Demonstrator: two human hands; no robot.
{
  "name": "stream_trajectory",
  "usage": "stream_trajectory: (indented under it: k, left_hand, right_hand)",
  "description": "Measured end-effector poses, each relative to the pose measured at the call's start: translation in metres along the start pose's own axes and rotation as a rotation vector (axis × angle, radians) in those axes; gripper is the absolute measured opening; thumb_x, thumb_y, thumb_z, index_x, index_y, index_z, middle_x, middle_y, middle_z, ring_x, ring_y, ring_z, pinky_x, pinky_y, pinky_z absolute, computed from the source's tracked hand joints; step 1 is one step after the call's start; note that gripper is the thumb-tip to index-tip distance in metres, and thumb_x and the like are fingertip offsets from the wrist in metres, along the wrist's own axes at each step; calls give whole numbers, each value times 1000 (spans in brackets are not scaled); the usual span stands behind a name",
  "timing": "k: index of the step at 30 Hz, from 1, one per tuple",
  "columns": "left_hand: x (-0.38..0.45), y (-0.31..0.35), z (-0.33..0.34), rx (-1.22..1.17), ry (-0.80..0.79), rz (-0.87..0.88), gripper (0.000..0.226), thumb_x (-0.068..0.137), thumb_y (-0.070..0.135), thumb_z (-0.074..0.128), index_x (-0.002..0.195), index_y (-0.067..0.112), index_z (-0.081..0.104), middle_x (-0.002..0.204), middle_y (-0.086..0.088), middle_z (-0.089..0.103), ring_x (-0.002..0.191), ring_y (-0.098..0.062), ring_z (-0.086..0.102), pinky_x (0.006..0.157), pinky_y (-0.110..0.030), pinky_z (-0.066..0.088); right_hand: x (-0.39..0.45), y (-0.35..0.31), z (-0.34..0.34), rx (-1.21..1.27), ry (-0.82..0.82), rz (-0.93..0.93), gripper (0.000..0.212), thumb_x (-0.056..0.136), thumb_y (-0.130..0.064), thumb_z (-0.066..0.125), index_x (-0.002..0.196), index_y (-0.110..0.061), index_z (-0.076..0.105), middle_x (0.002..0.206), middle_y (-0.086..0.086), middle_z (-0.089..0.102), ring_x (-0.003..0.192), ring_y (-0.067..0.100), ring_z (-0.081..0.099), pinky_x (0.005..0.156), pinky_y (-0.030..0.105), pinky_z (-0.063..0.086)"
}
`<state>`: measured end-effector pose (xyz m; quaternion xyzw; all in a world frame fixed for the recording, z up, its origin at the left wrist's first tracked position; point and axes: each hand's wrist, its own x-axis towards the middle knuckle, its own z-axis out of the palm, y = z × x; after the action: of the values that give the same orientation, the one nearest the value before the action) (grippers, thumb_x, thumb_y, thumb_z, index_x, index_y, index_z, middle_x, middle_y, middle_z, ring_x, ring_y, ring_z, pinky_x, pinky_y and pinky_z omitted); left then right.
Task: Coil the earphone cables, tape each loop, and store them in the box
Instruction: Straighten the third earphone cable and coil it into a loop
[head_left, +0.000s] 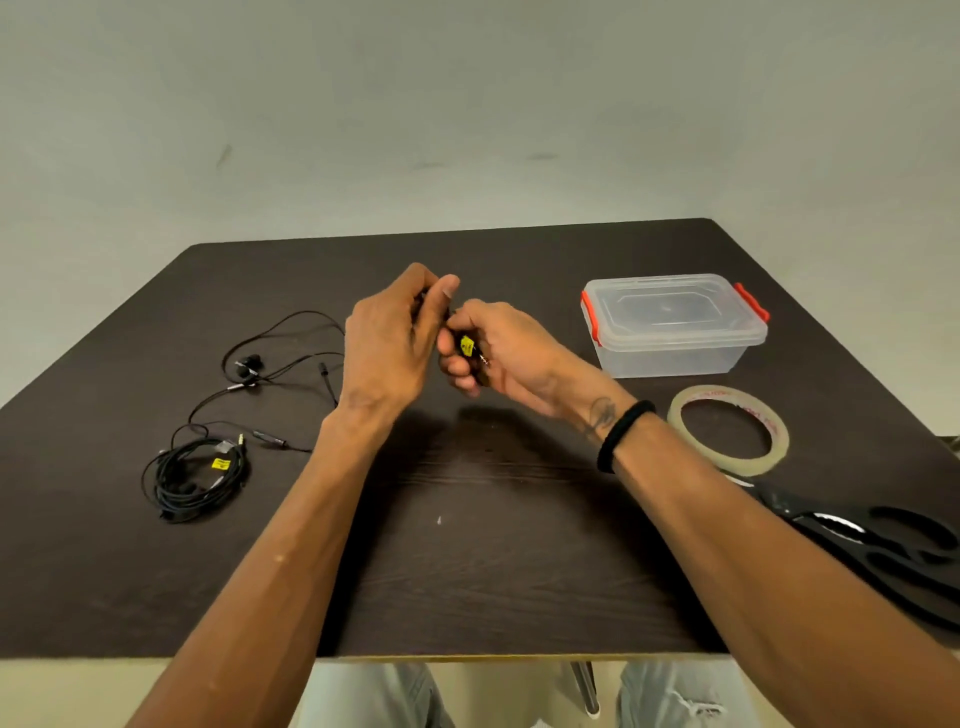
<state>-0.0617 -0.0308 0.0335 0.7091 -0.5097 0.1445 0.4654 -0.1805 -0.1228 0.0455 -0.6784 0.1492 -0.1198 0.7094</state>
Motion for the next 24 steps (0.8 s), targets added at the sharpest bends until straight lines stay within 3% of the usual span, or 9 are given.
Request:
stream_trajectory:
  k: [7, 10, 12, 15, 17, 20, 22, 24]
  left_hand:
    - [2, -5, -1, -239, -76, -80, 44, 106, 44, 56, 80, 9, 61, 68, -5, 63, 64, -19, 58, 61, -41, 47]
    - [0, -2, 4, -272, -80, -105, 51, 108, 41, 52, 77, 1, 53, 66, -16, 55, 60, -19, 48, 59, -40, 41]
    - [-2, -3, 10, -235, -83, -119, 47, 110, 39, 47, 78, 6, 51, 65, -8, 51, 61, -14, 45, 58, -37, 39]
    - [-7, -8, 17, -129, -164, -87, 34, 111, 31, 41, 91, 11, 60, 76, -2, 65, 67, -22, 62, 63, -44, 49]
    - [-11, -7, 22, -73, -229, -58, 23, 108, 22, 44, 91, 12, 57, 75, -2, 65, 65, -23, 61, 62, -47, 48]
    - [-14, 1, 28, -6, -258, -55, 26, 108, 23, 44, 82, 28, 46, 65, 11, 55, 57, -20, 54, 59, -37, 39]
    - [-17, 5, 31, 39, -304, -8, 23, 109, 28, 43, 86, 33, 44, 66, 17, 55, 63, -26, 62, 62, -37, 44]
    - [-18, 7, 30, 61, -377, 51, 20, 107, 38, 41, 92, 29, 51, 73, 12, 65, 70, -26, 68, 67, -42, 54]
  right_hand:
    - [-8, -1, -19, 262, -299, 66, 30, 111, -14, 37, 107, -4, 65, 86, 10, 66, 78, 22, 66, 73, 29, 55]
    - [-8, -2, -17, 400, -318, 37, 30, 111, -15, 36, 106, -8, 64, 85, 5, 64, 76, 17, 63, 72, 26, 52]
    - [-5, -3, -15, 528, -321, 42, 28, 109, -17, 35, 96, -12, 60, 72, -1, 54, 65, 12, 49, 63, 24, 42]
    - [0, -4, -18, 776, -272, -3, 29, 101, -18, 32, 79, -14, 50, 59, -3, 41, 52, 11, 36, 54, 26, 31]
    - [1, -6, -21, 870, -200, -67, 25, 97, -17, 35, 76, -14, 50, 59, -2, 41, 53, 13, 37, 56, 27, 31]
    - [2, -9, -23, 918, -63, -149, 20, 100, -15, 44, 88, -11, 59, 72, 3, 55, 65, 16, 54, 66, 27, 43]
    - [3, -9, -25, 924, 24, -203, 23, 107, -14, 45, 97, -8, 66, 84, 7, 67, 76, 19, 68, 75, 29, 56]
    - [3, -9, -27, 849, 117, -280, 23, 109, -13, 46, 105, -5, 68, 92, 9, 73, 87, 21, 74, 85, 32, 60]
